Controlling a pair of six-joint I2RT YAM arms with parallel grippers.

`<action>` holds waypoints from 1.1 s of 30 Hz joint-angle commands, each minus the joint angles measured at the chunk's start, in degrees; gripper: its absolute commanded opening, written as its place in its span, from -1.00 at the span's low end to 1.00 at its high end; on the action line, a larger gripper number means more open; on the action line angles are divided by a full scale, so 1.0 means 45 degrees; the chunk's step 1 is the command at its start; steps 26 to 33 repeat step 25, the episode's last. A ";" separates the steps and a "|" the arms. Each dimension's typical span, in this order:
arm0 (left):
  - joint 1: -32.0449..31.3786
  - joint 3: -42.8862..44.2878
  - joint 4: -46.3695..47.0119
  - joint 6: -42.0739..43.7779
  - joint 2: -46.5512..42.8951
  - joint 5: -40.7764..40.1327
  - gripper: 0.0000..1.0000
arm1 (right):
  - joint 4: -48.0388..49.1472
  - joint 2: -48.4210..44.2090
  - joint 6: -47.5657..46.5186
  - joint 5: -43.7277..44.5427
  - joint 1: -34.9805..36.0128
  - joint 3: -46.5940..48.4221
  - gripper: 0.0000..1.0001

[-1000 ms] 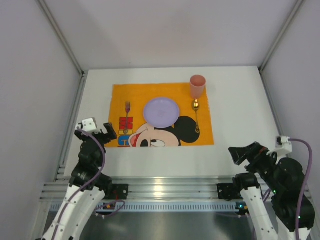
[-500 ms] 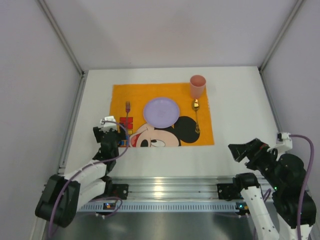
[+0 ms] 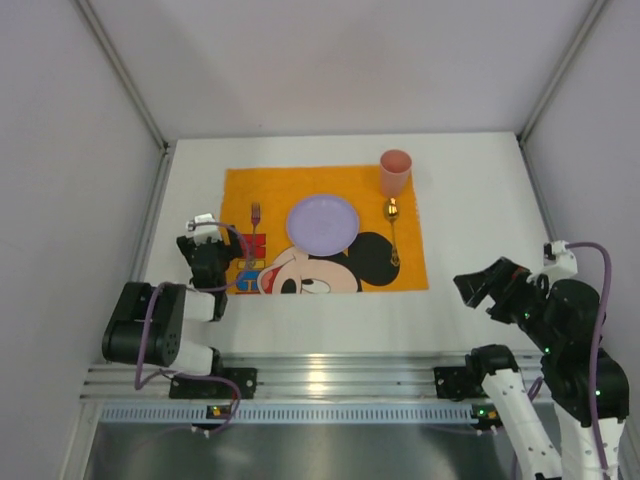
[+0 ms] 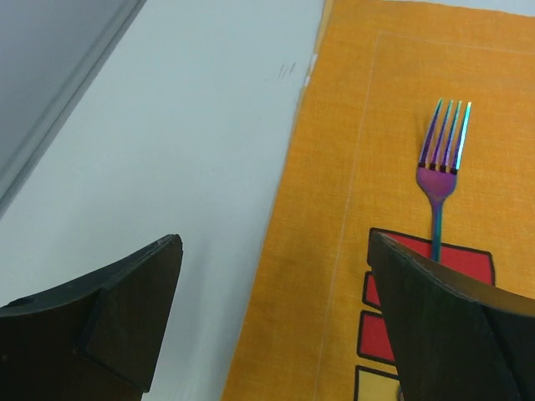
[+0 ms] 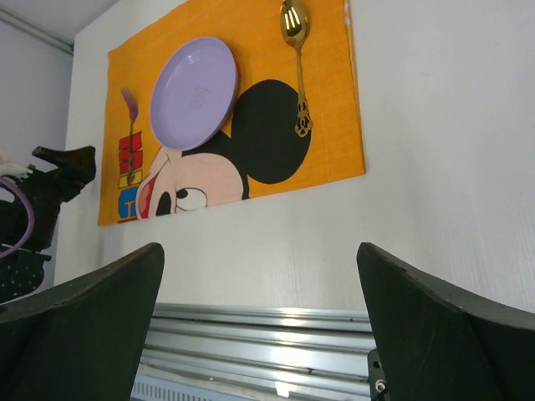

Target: Set the dinner table for one person

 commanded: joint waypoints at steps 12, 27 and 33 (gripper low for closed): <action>0.0982 0.0993 0.1794 -0.0164 0.2157 0.2545 0.97 | 0.2840 0.1146 -0.0616 -0.0925 0.0191 -0.0774 0.99; 0.0982 0.1189 0.1577 0.0111 0.2138 0.3172 0.97 | 0.3292 0.2043 -0.1572 0.0830 0.0171 -0.0679 0.99; 0.0982 0.1189 0.1577 0.0111 0.2138 0.3172 0.97 | 0.3292 0.2043 -0.1572 0.0830 0.0171 -0.0679 0.99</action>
